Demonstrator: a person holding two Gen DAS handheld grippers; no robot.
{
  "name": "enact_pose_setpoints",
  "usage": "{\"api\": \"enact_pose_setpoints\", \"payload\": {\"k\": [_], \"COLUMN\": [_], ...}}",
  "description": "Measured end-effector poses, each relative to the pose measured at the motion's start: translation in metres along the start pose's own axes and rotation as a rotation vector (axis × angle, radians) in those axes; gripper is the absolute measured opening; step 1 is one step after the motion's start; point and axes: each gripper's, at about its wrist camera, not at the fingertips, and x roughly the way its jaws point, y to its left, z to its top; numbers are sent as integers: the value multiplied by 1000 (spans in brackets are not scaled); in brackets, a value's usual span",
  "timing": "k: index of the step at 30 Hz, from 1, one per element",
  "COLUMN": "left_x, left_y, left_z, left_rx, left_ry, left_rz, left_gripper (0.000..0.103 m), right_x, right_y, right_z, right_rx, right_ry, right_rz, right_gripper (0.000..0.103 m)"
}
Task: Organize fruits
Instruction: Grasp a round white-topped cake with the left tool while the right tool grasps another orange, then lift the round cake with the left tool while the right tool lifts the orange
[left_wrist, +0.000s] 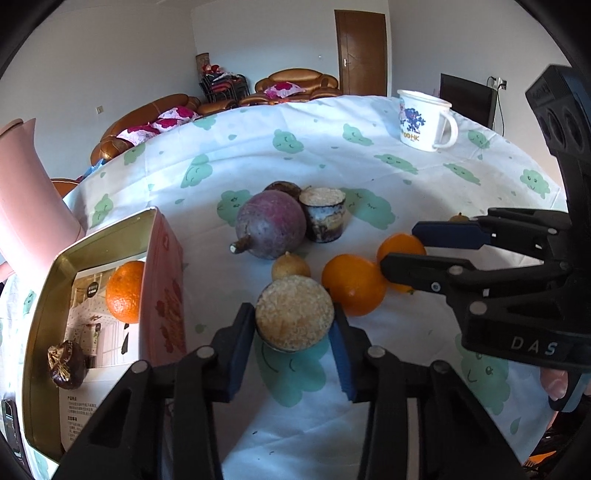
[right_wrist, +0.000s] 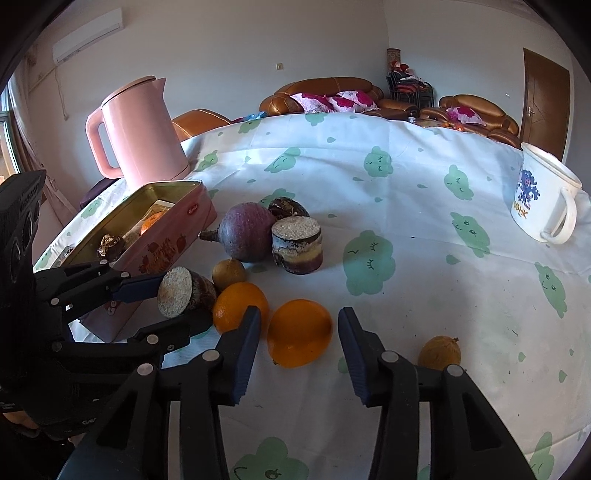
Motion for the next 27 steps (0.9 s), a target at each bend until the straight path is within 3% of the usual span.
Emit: {"api": "enact_pose_setpoints", "payload": {"k": [7,9,17,27], "left_x": [-5,-8,-23,-35], "left_y": [2,3,7,16], "left_z": [-1,-1,-2,-5], "left_rx": [-3,-6,-23,-66], "left_ry": [-26,-42,-124,-187], "left_rz": [-26,-32,-32,-11], "left_gripper": [41,41,41,41], "right_x": [4,5,8,-11], "right_y": [-6,-4,-1,3], "right_z": [-1,0,-1,-2], "right_rx": [32,22,6,-12], "right_ry": [21,26,41,-60], "right_rz": [30,41,48,-5], "right_gripper": [44,40,38,38]}}
